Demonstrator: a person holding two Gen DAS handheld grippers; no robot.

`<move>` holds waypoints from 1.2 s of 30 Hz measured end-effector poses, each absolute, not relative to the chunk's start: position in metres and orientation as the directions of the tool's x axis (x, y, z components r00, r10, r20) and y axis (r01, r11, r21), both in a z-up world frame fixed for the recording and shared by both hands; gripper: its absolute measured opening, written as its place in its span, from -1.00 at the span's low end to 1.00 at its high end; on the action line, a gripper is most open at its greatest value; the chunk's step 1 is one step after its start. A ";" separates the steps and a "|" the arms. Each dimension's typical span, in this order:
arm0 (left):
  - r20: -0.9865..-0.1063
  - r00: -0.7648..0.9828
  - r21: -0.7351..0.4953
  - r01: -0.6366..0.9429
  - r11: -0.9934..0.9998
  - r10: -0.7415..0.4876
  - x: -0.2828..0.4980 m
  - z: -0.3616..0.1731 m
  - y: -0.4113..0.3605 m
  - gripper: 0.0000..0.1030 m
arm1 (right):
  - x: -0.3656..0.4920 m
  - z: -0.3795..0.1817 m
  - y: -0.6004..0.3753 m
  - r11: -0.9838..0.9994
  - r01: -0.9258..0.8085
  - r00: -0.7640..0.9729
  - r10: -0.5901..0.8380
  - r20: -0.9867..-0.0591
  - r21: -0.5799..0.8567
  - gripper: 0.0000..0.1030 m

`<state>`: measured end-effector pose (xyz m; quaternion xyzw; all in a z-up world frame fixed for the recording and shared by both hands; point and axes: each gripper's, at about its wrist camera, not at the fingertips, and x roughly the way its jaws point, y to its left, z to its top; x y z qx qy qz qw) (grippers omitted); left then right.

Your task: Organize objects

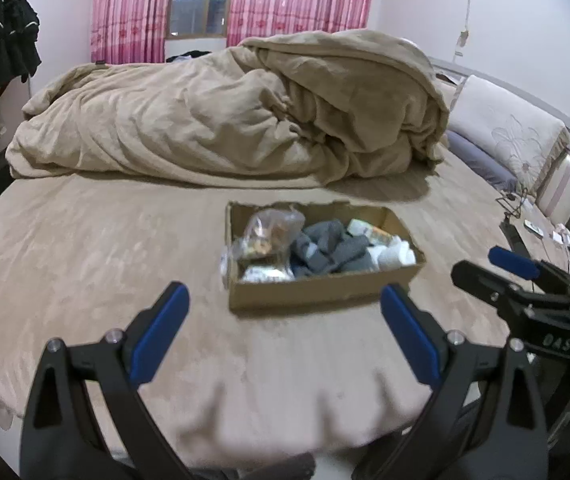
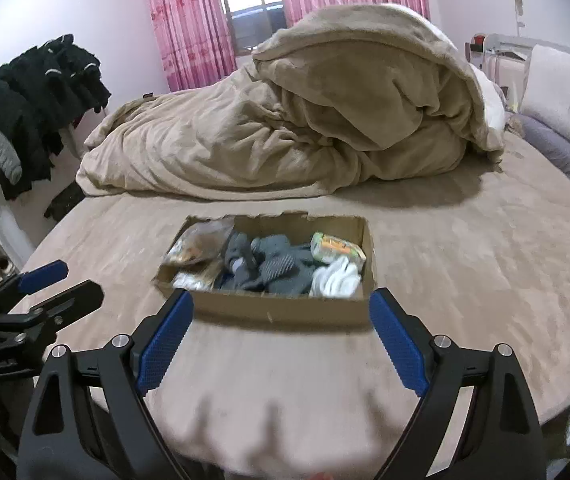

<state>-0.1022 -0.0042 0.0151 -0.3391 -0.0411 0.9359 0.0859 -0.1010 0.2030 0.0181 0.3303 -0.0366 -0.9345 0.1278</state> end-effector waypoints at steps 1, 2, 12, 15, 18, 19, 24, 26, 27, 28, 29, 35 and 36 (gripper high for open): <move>-0.626 -0.756 -0.134 -0.133 -0.982 0.188 -0.096 0.014 -0.005 0.89 | -0.093 0.020 0.202 -0.964 0.218 -0.749 -0.265 -0.607 0.152 0.78; -0.624 -0.759 -0.133 -0.131 -0.982 0.186 -0.089 0.012 -0.005 0.89 | -0.086 0.021 0.201 -0.963 0.222 -0.749 -0.268 -0.607 0.152 0.78; -0.620 -0.760 -0.154 -0.123 -0.980 0.193 -0.039 -0.006 -0.004 0.89 | -0.047 0.017 0.198 -0.970 0.208 -0.757 -0.239 -0.608 0.124 0.78; -0.618 -0.764 -0.149 -0.119 -0.982 0.186 -0.036 -0.006 -0.002 0.89 | -0.044 0.011 0.199 -0.972 0.202 -0.753 -0.234 -0.615 0.122 0.78; -0.619 -0.762 -0.151 -0.122 -0.981 0.191 -0.035 -0.006 0.000 0.89 | -0.045 0.007 0.201 -0.972 0.198 -0.751 -0.233 -0.618 0.127 0.78; -0.620 -0.762 -0.149 -0.120 -0.981 0.188 -0.036 -0.006 0.001 0.89 | -0.045 0.006 0.202 -0.972 0.197 -0.751 -0.233 -0.618 0.127 0.78; -0.623 -0.760 -0.144 -0.123 -0.982 0.187 -0.038 -0.005 0.004 0.89 | -0.046 0.004 0.204 -0.972 0.195 -0.751 -0.234 -0.618 0.130 0.78; -0.627 -0.757 -0.138 -0.124 -0.983 0.184 -0.039 -0.006 0.006 0.89 | -0.046 0.002 0.206 -0.971 0.193 -0.748 -0.237 -0.620 0.138 0.78; -0.628 -0.756 -0.136 -0.126 -0.983 0.184 -0.039 -0.006 0.006 0.89 | -0.048 0.002 0.206 -0.972 0.192 -0.748 -0.236 -0.620 0.138 0.78; -0.628 -0.756 -0.135 -0.128 -0.983 0.184 -0.040 -0.006 0.007 0.89 | -0.049 0.001 0.206 -0.972 0.192 -0.748 -0.236 -0.620 0.139 0.78; -0.628 -0.757 -0.134 -0.127 -0.983 0.183 -0.040 -0.006 0.007 0.89 | -0.049 0.001 0.206 -0.971 0.193 -0.748 -0.238 -0.620 0.140 0.78; -0.629 -0.756 -0.127 -0.130 -0.983 0.181 -0.043 -0.006 0.009 0.89 | -0.050 0.001 0.207 -0.971 0.194 -0.749 -0.238 -0.618 0.140 0.78; -0.631 -0.755 -0.127 -0.130 -0.983 0.181 -0.043 -0.006 0.009 0.89 | -0.050 0.001 0.207 -0.971 0.194 -0.749 -0.239 -0.618 0.140 0.78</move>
